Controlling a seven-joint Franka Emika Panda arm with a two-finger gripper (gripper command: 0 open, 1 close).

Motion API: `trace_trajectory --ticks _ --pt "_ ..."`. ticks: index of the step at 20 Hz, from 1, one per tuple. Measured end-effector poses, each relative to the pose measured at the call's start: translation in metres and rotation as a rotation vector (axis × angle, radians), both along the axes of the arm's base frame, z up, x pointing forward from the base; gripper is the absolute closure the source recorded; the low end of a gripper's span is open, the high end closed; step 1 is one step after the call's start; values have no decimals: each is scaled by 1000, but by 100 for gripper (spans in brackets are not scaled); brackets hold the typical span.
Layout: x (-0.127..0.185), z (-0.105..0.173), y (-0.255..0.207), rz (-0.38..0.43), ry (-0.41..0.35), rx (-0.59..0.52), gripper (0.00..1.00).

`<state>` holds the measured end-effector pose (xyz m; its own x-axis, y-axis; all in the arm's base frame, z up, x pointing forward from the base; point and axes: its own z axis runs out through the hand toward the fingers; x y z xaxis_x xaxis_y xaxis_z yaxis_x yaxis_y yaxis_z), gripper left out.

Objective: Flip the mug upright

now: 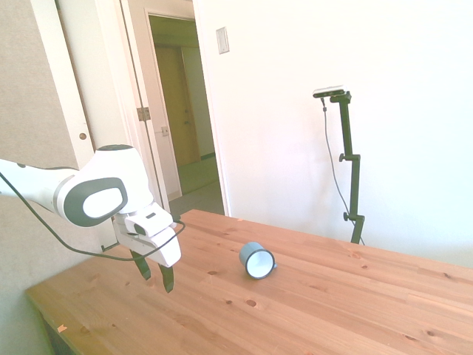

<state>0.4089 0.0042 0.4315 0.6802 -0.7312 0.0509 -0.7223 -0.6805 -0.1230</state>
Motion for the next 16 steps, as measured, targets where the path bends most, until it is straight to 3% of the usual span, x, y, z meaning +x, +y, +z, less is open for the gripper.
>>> trace_trajectory --ticks 3,9,16 --pt "1 0 -5 -2 -1 6 0" --pt "11 26 -32 -40 -40 33 0" --pt "49 60 -56 -90 -58 75 0"
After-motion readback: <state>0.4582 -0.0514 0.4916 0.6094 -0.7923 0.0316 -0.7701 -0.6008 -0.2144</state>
